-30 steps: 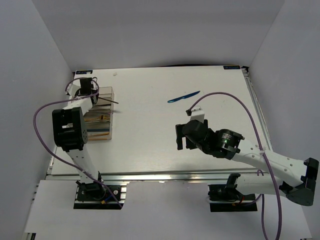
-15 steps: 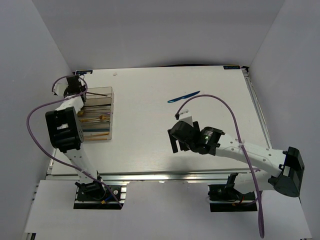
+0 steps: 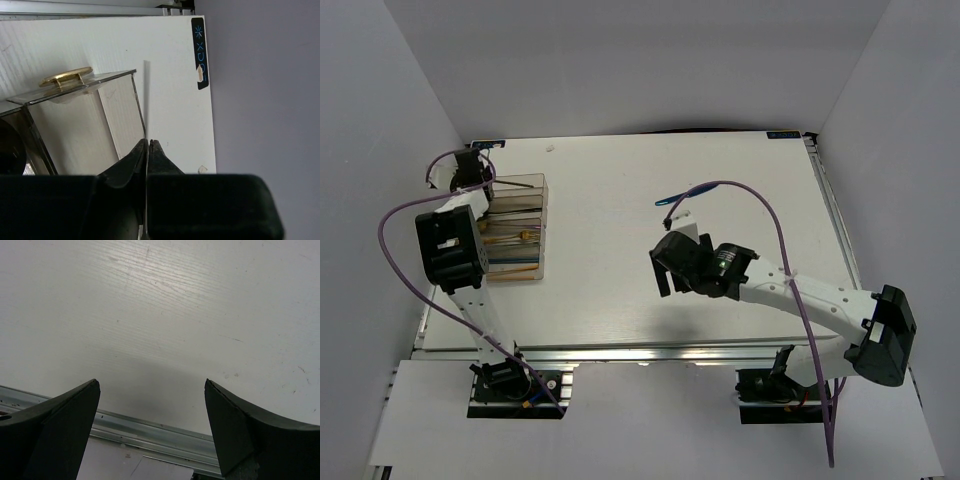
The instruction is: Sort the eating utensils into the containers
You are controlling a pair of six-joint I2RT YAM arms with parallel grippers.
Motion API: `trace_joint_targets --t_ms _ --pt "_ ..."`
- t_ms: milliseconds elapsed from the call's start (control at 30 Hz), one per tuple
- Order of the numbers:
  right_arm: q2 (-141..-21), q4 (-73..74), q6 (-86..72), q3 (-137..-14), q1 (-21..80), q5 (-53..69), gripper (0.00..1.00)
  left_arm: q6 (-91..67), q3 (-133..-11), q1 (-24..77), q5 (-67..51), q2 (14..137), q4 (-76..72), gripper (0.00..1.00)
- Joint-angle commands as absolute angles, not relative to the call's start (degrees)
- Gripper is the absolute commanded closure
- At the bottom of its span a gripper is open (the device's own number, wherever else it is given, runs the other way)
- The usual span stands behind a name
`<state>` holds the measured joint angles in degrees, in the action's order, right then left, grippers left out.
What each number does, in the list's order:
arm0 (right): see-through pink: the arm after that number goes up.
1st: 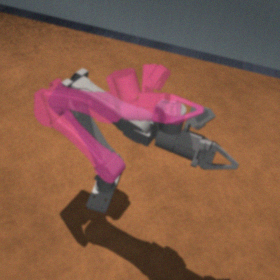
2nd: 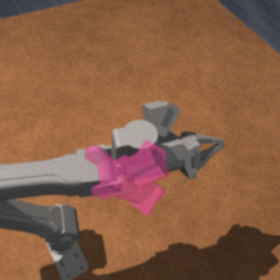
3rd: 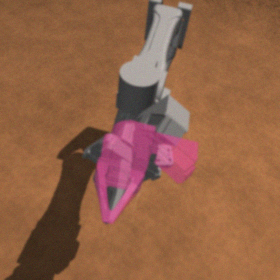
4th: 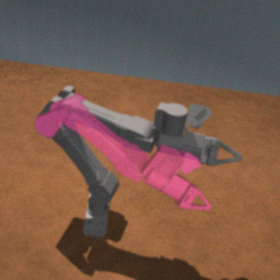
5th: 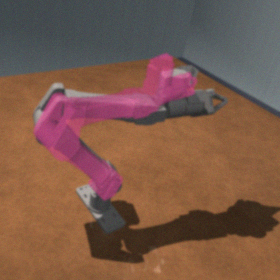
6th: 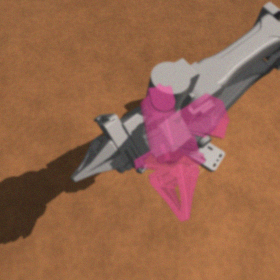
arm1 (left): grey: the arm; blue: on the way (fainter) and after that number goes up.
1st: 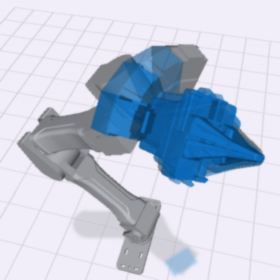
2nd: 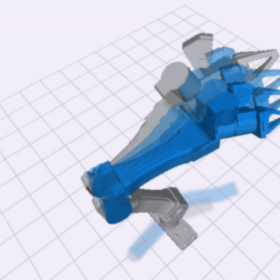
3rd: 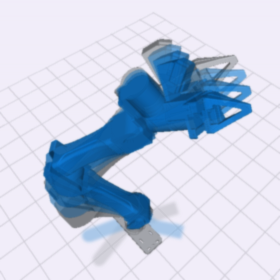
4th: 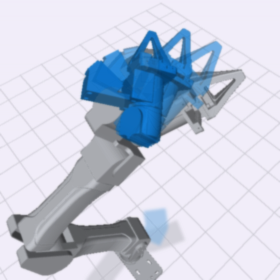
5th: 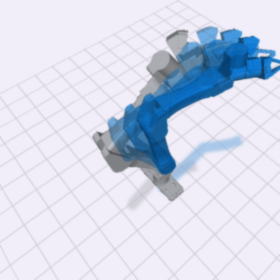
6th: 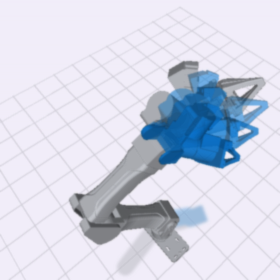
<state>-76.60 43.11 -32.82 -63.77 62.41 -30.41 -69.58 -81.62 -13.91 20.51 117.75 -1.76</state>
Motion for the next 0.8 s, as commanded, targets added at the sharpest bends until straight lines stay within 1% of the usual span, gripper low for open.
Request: trace_joint_targets --t_ms 0,67,100,200,233,333,433,500,533,567,700,767 --pt "-76.2 42.01 -32.17 -66.97 61.96 -31.02 0.11 -69.87 -83.41 -13.97 20.92 117.51 -3.78 0.83" --pt "-76.29 42.36 -31.91 -67.23 61.88 -31.29 0.11 -69.87 -82.97 -13.97 20.83 117.6 -4.3 0.78" --pt "-76.38 42.36 -31.82 -67.32 61.79 -31.29 0.11 -69.87 -82.88 -13.97 20.74 117.6 -4.39 0.66" --pt "-75.77 42.19 -31.9 -66.97 61.61 -31.55 0.11 -69.96 -82.79 -13.97 19.78 117.69 -5.45 0.5" --pt "-75.5 41.93 -31.9 -66.8 61.61 -31.55 0.11 -70.13 -82.97 -13.97 19.43 117.77 -5.62 0.42" --pt "-74.53 41.66 -32.08 -66.36 61.17 -31.46 0.11 -70.66 -83.58 -13.8 18.46 117.86 -5.27 0.33" --pt "-74.0 41.31 -32.17 -65.92 60.73 -31.38 0.11 -70.66 -83.5 -13.89 17.84 116.46 -5.27 0.3" --pt "-73.83 41.31 -32.17 -65.74 60.29 -31.29 0.11 -70.05 -83.41 -13.89 17.32 114.62 -5.1 0.25" --pt "-73.83 41.31 -32.17 -65.66 60.21 -31.2 0.11 -69.61 -83.76 -13.89 17.31 114.0 -4.05 0.06" --pt "-74.0 41.31 -32.08 -65.74 59.94 -31.2 0.11 -69.44 -84.28 -13.89 17.31 113.47 -3.0 0.02" --pt "-73.83 41.48 -32.43 -66.18 58.63 -30.85 0.11 -67.07 -89.11 -13.89 17.49 111.89 5.86 0.02" --pt "-73.92 39.48 -32.61 -66.18 55.83 -27.89 0.1 -65.75 -91.14 -13.89 15.91 111.27 7.46 0.02"
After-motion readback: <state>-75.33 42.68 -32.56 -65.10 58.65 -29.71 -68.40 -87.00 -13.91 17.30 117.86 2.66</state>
